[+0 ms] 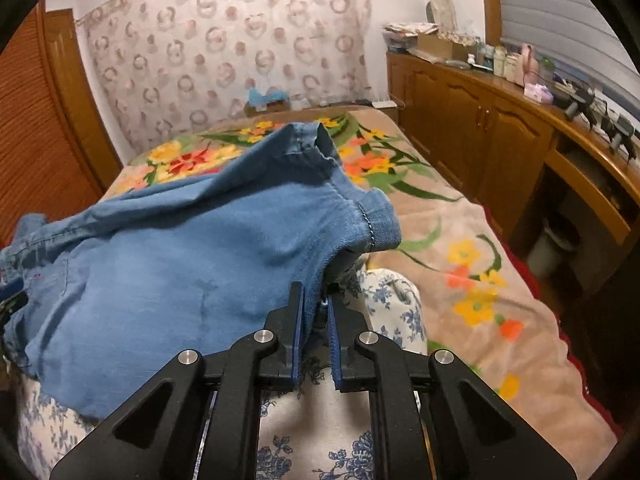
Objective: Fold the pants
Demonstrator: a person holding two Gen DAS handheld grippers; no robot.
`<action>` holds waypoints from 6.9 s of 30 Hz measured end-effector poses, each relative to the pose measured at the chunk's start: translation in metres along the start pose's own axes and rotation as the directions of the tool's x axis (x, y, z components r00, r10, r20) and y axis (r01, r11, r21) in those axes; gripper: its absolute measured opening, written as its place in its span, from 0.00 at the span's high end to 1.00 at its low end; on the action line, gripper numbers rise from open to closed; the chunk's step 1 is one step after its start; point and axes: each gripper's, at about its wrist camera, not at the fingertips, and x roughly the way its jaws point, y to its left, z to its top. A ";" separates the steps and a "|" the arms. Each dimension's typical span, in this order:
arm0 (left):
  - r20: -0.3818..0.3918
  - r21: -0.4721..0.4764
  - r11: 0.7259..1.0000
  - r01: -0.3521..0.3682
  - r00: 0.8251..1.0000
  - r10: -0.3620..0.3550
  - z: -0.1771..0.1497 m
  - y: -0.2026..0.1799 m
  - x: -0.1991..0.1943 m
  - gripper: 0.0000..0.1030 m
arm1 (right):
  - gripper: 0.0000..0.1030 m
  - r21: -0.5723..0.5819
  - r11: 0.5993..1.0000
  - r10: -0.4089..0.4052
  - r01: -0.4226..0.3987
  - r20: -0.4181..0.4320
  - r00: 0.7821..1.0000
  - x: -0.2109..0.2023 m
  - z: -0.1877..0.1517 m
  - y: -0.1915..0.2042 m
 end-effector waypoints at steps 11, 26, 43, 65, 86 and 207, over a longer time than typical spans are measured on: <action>-0.011 -0.104 0.988 -0.117 0.993 0.117 -0.057 0.028 -0.065 0.42 | 0.92 -0.017 1.000 -0.023 0.023 -0.028 0.999 0.017 -0.005 0.002; -0.069 -0.141 0.981 -0.133 0.990 0.124 -0.097 0.029 -0.050 0.65 | 0.91 -0.090 0.994 -0.059 0.055 -0.047 0.997 0.030 -0.010 0.008; 0.166 -0.104 0.980 -0.168 0.969 0.184 -0.038 0.023 -0.128 0.90 | 0.94 -0.148 0.987 -0.055 0.069 0.097 0.994 -0.025 0.023 0.007; 0.034 -0.164 0.966 -0.199 0.978 0.207 -0.152 0.030 -0.186 0.87 | 0.93 -0.191 0.977 0.106 -0.099 0.030 0.994 -0.155 -0.104 0.010; 0.026 -0.102 0.977 -0.189 0.981 0.193 -0.147 0.019 -0.184 0.43 | 0.58 -0.207 0.978 0.049 -0.038 0.048 0.998 -0.162 -0.112 -0.007; -0.017 0.056 0.997 0.060 0.998 -0.060 -0.090 -0.135 -0.082 0.42 | 0.88 -0.019 0.998 0.068 -0.068 0.007 0.998 -0.122 -0.141 -0.031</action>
